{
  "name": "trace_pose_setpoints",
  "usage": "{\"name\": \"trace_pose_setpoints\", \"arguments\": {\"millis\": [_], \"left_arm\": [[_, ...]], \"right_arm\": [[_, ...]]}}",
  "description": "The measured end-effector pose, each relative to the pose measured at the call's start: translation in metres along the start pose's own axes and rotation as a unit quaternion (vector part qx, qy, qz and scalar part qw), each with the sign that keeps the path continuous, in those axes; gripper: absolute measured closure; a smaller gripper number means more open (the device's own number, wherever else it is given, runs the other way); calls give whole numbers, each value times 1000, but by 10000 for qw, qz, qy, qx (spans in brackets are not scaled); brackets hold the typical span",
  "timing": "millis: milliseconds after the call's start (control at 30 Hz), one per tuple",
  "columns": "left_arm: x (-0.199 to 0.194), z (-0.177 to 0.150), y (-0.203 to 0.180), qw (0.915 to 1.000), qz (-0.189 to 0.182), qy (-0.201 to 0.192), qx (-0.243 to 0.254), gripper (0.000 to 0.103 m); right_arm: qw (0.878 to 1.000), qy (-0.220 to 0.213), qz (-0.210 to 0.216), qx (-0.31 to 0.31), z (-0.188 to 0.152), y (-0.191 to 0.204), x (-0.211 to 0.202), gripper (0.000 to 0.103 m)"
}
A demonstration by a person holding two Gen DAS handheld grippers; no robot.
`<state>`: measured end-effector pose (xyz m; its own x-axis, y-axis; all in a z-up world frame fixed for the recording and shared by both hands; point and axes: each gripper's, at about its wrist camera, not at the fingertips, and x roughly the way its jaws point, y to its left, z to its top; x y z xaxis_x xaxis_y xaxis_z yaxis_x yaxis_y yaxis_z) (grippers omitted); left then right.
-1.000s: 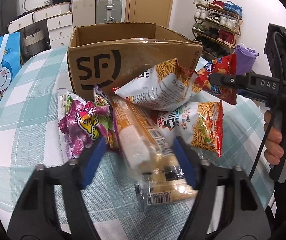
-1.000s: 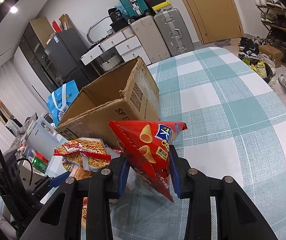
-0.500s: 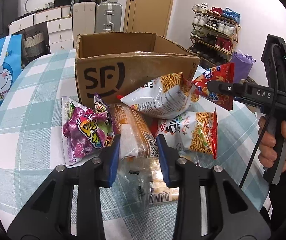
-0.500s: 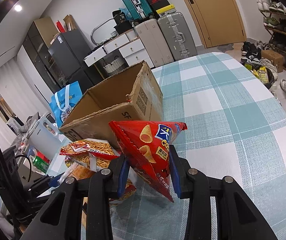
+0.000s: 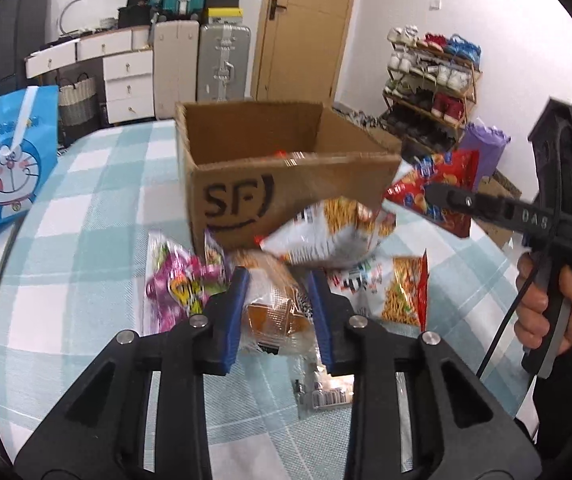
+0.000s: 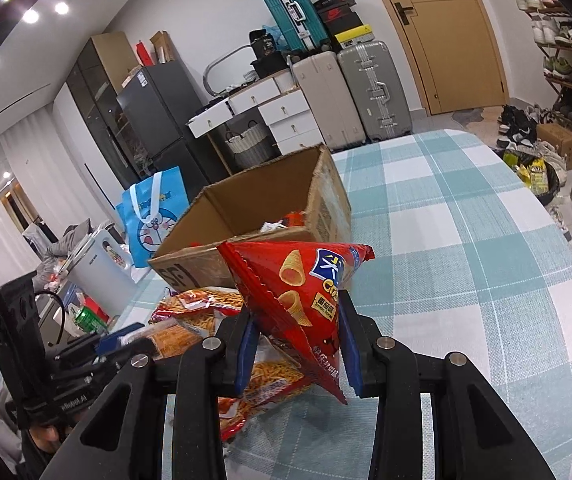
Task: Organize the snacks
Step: 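Grasp the long orange bread pack with the left tool while the right holds the chip bag, then lift and carry the bread pack and chip bag over the cardboard box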
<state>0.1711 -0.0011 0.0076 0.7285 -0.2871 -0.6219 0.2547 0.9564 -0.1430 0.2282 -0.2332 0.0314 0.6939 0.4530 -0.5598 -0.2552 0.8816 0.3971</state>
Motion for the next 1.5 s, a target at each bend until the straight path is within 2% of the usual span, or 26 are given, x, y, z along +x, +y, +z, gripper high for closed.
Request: {"name": "trace_pose_setpoints", "arguments": {"millis": [100, 200, 400, 533, 700, 867, 1100, 1500], "left_arm": [[-2, 2, 7, 10000, 10, 19, -23, 76], [8, 0, 7, 9991, 71, 412, 114, 76], [33, -14, -8, 9953, 243, 849, 389, 76], [38, -19, -13, 9943, 370, 860, 519, 76], [47, -24, -13, 9929, 432, 967, 536, 65], [51, -33, -20, 9906, 707, 875, 781, 70], [37, -31, -23, 9930, 658, 688, 695, 73], [-6, -7, -19, 9969, 553, 250, 499, 74]], "right_arm": [[9999, -6, 69, -95, 0, 8, -1, 67], [9998, 17, 82, -181, 0, 14, 0, 67], [9998, 60, 118, -171, -1, 17, 1, 67], [9995, 88, 184, -224, -1, 21, 2, 67], [9990, 109, 222, -381, -3, 30, 5, 67], [9988, 104, 205, -429, -5, 33, 5, 67], [9988, 41, 224, -427, -4, 33, 2, 67], [9980, -183, 331, -504, -1, 38, -10, 67]]}}
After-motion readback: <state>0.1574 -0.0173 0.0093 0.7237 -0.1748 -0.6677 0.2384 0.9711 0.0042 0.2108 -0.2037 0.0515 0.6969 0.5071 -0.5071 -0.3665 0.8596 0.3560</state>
